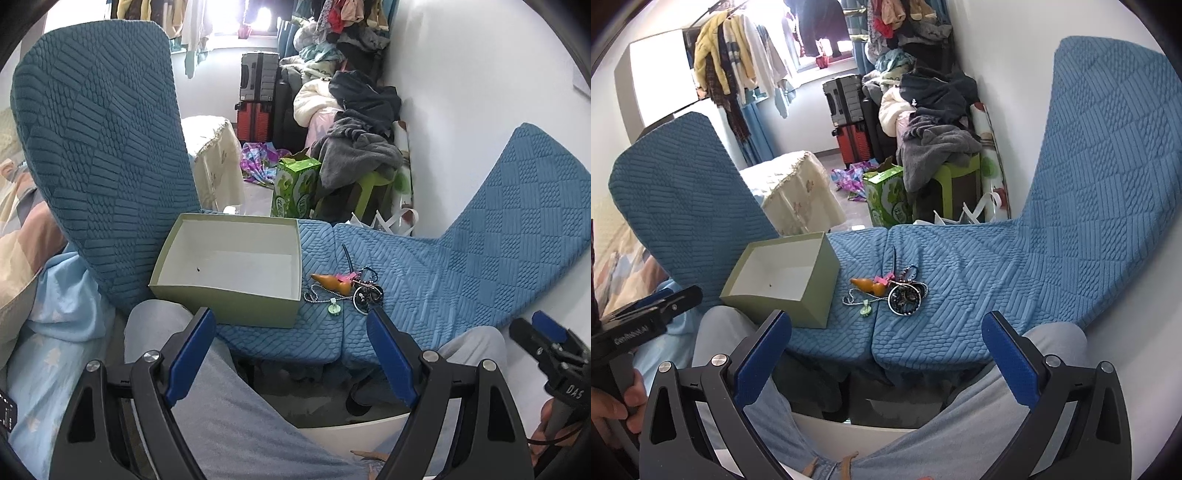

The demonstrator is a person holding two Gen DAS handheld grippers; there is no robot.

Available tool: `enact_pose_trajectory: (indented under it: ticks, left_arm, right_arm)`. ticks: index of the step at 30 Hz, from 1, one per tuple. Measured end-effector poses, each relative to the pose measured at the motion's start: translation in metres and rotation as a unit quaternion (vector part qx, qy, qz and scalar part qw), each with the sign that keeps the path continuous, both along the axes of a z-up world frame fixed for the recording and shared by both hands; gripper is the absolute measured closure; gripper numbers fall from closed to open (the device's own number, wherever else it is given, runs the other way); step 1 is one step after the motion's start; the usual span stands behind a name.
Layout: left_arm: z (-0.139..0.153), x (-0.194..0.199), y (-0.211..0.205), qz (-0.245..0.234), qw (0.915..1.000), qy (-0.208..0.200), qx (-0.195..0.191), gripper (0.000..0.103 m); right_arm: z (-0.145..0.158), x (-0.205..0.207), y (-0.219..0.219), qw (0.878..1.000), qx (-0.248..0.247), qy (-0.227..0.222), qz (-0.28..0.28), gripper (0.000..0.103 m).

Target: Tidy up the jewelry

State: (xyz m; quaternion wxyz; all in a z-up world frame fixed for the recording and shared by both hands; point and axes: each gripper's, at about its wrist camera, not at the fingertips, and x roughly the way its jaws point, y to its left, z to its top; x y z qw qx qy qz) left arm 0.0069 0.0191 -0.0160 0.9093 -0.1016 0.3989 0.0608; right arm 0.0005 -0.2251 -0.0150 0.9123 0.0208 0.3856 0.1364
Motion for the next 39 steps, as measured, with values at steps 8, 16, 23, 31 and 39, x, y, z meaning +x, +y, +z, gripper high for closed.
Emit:
enact_pose_trajectory:
  ticks: [8,16,23,31,39]
  left_arm:
    - [0.001,0.005,-0.002,-0.01,0.9999,0.001,-0.003,0.019]
    - [0.004,0.009,0.007,-0.002,0.9999,-0.001,-0.016,0.019]
    - [0.005,0.007,0.001,-0.008,0.9999,0.0,-0.008,0.019]
    - [0.008,0.006,0.002,0.003,1.0,-0.005,0.004,0.019]
    - [0.019,0.006,0.005,0.01,0.9994,-0.022,0.023,0.019]
  right_arm:
    - [-0.001,0.003,0.001,1.0,-0.006,0.004,0.0,0.0]
    - [0.0,0.007,0.005,1.0,-0.01,0.003,-0.003,0.0]
    - [0.006,0.006,0.005,1.0,-0.006,-0.008,0.004,0.0]
    - [0.008,0.004,0.015,1.0,-0.007,-0.008,0.022,0.0]
    - [0.024,0.005,0.022,0.999,0.003,-0.035,0.036,0.0]
